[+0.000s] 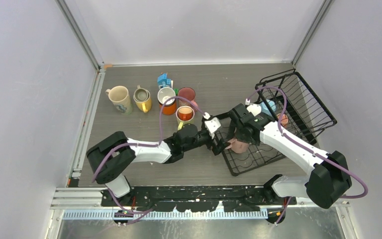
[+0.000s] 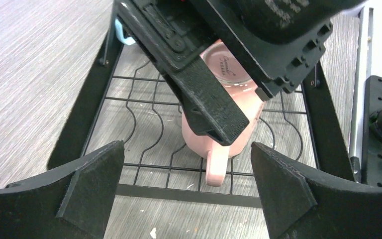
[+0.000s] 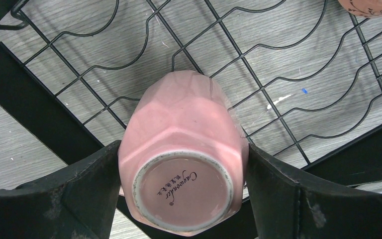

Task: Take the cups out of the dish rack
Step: Unload the cup from the dish rack.

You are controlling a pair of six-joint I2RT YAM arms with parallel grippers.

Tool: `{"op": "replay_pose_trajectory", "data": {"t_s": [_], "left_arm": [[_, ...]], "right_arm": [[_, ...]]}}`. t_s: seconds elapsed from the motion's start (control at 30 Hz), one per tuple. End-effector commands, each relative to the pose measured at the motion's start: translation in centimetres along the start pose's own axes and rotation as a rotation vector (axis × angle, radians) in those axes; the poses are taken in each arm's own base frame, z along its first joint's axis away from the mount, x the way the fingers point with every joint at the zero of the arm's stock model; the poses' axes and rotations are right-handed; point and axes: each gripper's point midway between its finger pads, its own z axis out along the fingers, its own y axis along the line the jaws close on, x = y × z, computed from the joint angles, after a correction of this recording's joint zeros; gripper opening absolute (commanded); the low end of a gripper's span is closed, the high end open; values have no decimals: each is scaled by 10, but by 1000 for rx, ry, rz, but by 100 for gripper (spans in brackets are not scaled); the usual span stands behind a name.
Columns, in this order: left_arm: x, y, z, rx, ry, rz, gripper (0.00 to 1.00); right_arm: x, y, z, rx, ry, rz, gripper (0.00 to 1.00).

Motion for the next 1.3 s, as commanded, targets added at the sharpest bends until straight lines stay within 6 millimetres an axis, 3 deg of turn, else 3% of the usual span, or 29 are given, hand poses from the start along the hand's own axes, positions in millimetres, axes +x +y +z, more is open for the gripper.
{"op": "replay_pose_trajectory", "data": {"t_s": [0.0, 0.13, 0.2, 0.47, 0.63, 0.87, 1.07, 1.27], "left_arm": [[-49, 16, -8, -76, -84, -76, 100], [-65, 21, -18, -76, -81, -194, 100], [-70, 23, -22, -72, -61, -246, 100], [-89, 27, -50, -79, -41, -359, 100], [-92, 28, -68, -100, -40, -401, 100], [-101, 38, -85, -98, -53, -565, 97], [-120, 45, -107, -79, -121, -648, 96], [-142, 64, -136, -53, -202, -698, 97]], "right_arm": [[-9, 4, -8, -22, -38, 24, 63], [-19, 6, -20, -38, -59, 23, 38], [-26, 8, -27, -56, -79, 24, 34], [-45, 12, -54, -118, -130, 8, 30], [-53, 7, -69, -129, -165, 6, 30], [-65, 15, -100, -230, -194, 34, 29], [-92, 39, -139, -363, -234, 64, 29], [-117, 80, -179, -564, -247, 128, 29]]}}
